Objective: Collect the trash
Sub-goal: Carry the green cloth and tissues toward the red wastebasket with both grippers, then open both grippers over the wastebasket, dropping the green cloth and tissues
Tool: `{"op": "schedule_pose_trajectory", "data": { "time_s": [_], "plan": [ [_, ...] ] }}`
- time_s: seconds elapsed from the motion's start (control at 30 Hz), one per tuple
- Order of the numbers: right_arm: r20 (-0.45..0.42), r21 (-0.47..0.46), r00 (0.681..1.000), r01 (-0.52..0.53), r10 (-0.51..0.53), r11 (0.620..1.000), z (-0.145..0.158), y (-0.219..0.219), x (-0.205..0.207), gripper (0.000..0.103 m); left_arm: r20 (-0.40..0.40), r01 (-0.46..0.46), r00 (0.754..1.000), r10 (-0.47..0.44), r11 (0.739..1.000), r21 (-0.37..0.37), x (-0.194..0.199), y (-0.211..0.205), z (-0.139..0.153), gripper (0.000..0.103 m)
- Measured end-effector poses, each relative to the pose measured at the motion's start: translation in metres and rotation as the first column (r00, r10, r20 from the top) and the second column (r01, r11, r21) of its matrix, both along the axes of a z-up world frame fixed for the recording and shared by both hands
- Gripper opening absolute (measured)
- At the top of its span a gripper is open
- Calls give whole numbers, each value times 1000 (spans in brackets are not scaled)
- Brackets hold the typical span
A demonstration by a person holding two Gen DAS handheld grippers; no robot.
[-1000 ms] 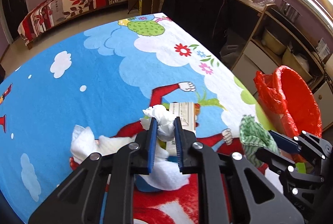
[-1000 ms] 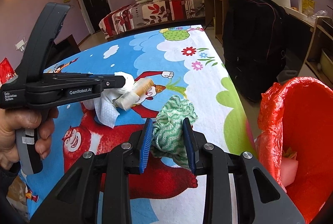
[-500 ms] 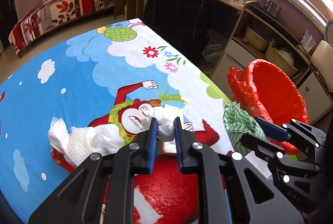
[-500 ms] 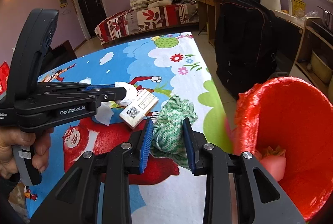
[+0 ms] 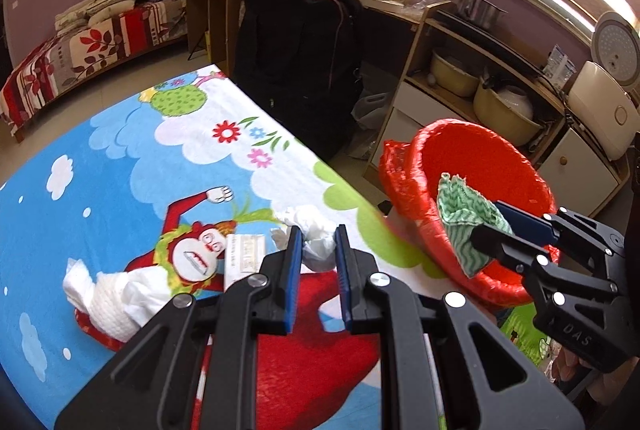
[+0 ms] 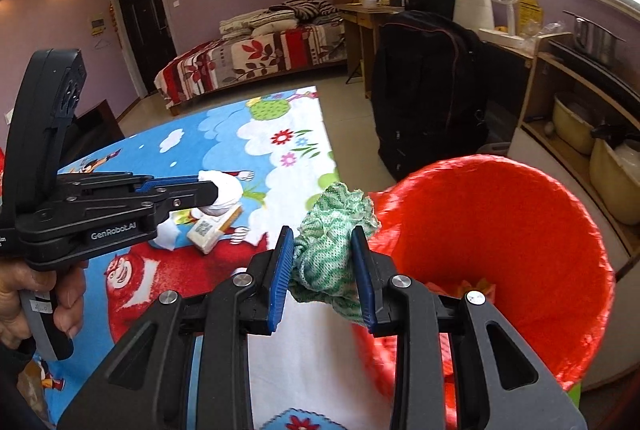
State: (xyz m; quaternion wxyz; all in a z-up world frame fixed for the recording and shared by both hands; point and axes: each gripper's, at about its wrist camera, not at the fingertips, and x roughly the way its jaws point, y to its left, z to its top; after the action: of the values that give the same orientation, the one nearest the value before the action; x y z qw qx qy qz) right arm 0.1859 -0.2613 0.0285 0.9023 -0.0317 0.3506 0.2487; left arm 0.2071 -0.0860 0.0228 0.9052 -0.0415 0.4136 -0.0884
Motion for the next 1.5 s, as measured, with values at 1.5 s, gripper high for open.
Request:
{"op": "schedule_pose_trajectory", "data": {
  "time_s": [1.5],
  "plan": [
    [25,13,953,300,-301,954,-5,-136,30,54,34,275,960,-276,961,33,37,-143,9,34]
  ]
}}
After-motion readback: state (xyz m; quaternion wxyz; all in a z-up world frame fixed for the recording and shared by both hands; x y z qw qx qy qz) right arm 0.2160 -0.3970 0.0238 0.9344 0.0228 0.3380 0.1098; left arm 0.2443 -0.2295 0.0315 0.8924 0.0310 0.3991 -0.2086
